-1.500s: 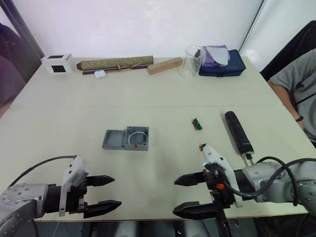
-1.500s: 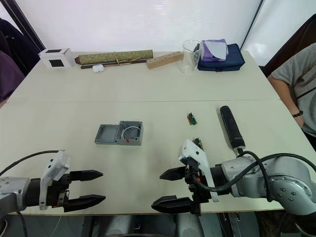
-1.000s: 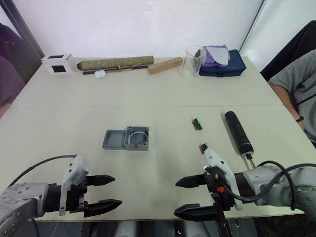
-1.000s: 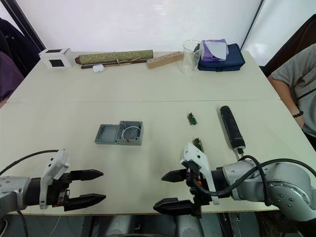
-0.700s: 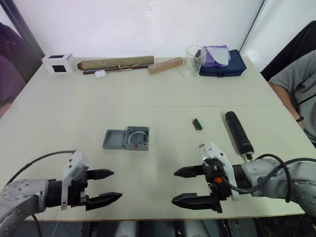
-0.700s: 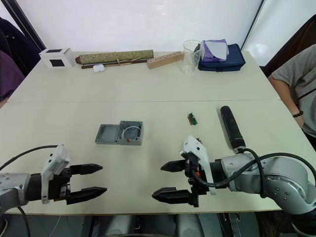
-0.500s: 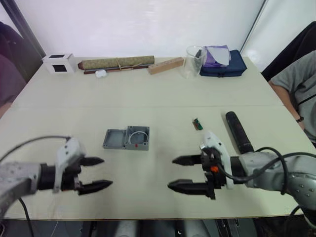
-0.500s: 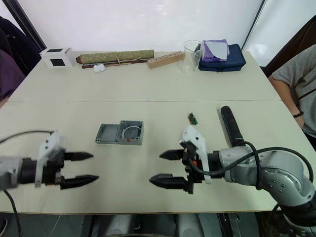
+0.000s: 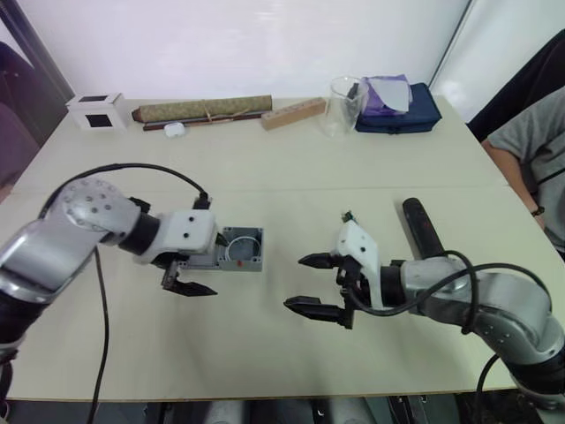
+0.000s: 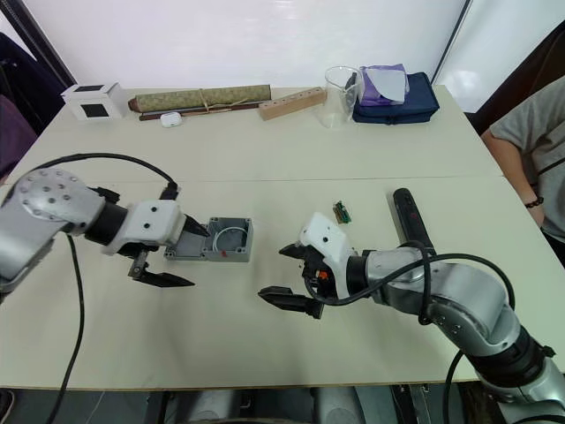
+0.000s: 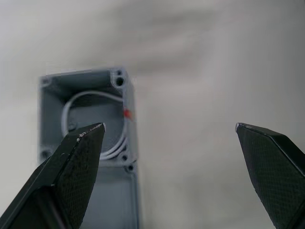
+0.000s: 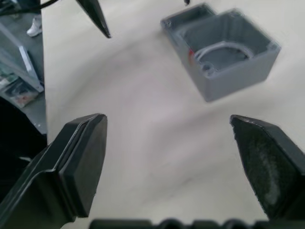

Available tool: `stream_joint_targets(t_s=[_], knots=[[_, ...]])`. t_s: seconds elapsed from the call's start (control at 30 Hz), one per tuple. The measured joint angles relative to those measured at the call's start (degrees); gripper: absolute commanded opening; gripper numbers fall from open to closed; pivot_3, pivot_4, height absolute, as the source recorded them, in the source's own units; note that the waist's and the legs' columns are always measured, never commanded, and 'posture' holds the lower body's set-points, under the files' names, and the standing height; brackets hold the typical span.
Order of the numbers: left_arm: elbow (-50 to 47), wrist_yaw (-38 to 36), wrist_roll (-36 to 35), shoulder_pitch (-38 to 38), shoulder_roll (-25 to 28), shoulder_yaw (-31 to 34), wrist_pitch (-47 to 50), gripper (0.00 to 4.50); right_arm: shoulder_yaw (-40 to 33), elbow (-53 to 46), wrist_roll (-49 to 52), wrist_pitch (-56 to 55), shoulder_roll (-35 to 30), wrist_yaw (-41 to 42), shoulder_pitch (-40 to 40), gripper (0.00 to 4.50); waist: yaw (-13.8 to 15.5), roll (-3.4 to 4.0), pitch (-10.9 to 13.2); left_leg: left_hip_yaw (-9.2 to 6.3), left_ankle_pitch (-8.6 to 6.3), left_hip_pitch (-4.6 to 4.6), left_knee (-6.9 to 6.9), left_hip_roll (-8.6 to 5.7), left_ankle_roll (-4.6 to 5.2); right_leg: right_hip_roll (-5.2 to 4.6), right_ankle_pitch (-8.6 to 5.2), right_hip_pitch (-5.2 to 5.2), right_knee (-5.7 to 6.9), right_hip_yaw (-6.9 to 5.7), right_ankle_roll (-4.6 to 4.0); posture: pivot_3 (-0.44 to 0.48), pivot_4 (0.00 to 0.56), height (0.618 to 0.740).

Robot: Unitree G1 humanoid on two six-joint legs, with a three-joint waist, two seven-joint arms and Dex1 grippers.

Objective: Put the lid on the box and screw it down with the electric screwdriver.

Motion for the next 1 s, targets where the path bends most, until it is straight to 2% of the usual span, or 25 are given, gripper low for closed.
stream_joint_targets(t_s=[0.03, 0.13, 0.3, 0.4, 0.53, 0.57, 0.73, 0.87, 1.0], knots=[[4.11, 0.29, 2.39, -2.36, -3.86, -2.47, -0.26, 4.49, 0.3, -0.05, -1.57, -0.56, 0.54, -0.09, 1.08, 4.46, 0.19, 0.0, -0.02, -0.02, 0.0, 0.04, 0.07, -0.01, 0.01, 0.0, 0.0, 0.09, 0.02, -0.02, 0.0, 0.0, 0.15, 0.74], [11.34, 0.96, 6.96, -4.5, -10.26, -6.88, -1.58, 4.49, 1.61, -0.28, -4.04, -1.83, 3.25, -0.62, 2.22, 4.46, 0.18, -0.05, 0.0, -0.12, 0.0, -0.08, 0.43, 0.03, 0.01, 0.09, 0.0, 0.17, 0.05, -0.05, 0.02, 0.0, 0.15, 0.74], [15.2, 0.02, 10.87, -4.91, -13.18, -9.5, -3.63, 4.49, 1.6, -0.31, -6.21, -2.1, 3.69, -0.67, 4.32, 4.46, -0.01, -0.05, 0.0, -0.14, 0.0, -0.23, 0.55, 0.03, 0.01, 0.07, 0.03, 0.03, 0.16, -0.04, 0.06, 0.0, 0.15, 0.74], [16.42, -0.11, 12.16, -5.77, -14.27, -9.5, -4.15, 3.83, 1.52, -0.44, -6.7, -2.1, 4.29, -0.68, 4.7, 4.5, 0.13, -0.05, 0.0, -0.21, 0.0, -0.23, 0.59, 0.03, 0.01, 0.07, 0.03, 0.03, 0.29, -0.08, 0.06, 0.0, 0.15, 0.74], [16.41, -0.79, 14.08, -6.24, -14.92, -9.55, -4.17, 2.15, 1.37, -0.86, -7.25, -2.09, 5.2, -0.78, 5.7, 4.5, 0.15, -0.05, 0.0, -0.21, 0.0, -0.23, 0.63, 0.02, 0.01, 0.06, 0.03, 0.03, 0.33, -0.07, 0.06, 0.0, 0.15, 0.74], [16.41, -0.99, 14.42, -6.36, -14.98, -9.54, -4.19, 1.92, 1.37, -0.92, -7.4, -2.09, 5.41, -0.78, 5.7, 4.5, 0.15, -0.05, 0.0, -0.21, 0.0, -0.22, 0.64, 0.02, 0.02, 0.06, 0.03, 0.03, 0.35, -0.08, 0.06, 0.0, 0.15, 0.74], [16.4, -1.17, 16.03, -8.63, -16.82, -9.56, -3.01, 0.01, 1.35, -0.94, -8.41, -2.07, 6.78, -0.86, 5.72, 4.5, 0.16, -0.05, 0.0, -0.22, 0.0, -0.22, 0.69, 0.01, 0.01, 0.06, 0.03, 0.02, 0.44, -0.08, 0.06, 0.0, 0.15, 0.74], [16.98, -1.46, 17.98, -9.54, -17.76, -10.19, -2.98, 0.01, 1.37, -0.92, -9.23, -1.72, 7.96, -1.26, 5.7, 4.5, 0.14, -0.05, 0.0, -0.23, 0.0, -0.18, 0.7, 0.0, 0.01, 0.06, 0.02, 0.01, 0.58, -0.08, 0.06, 0.0, 0.15, 0.74], [17.22, -3.69, 18.28, -9.31, -17.57, -10.42, -6.83, 0.01, 1.3, -0.93, -9.29, -0.58, 7.95, -1.3, 5.72, 4.5, 0.12, -0.05, 0.0, -0.23, 0.0, -0.15, 0.72, 0.0, 0.01, 0.06, 0.01, 0.0, 0.66, -0.07, 0.05, 0.0, 0.15, 0.74]])
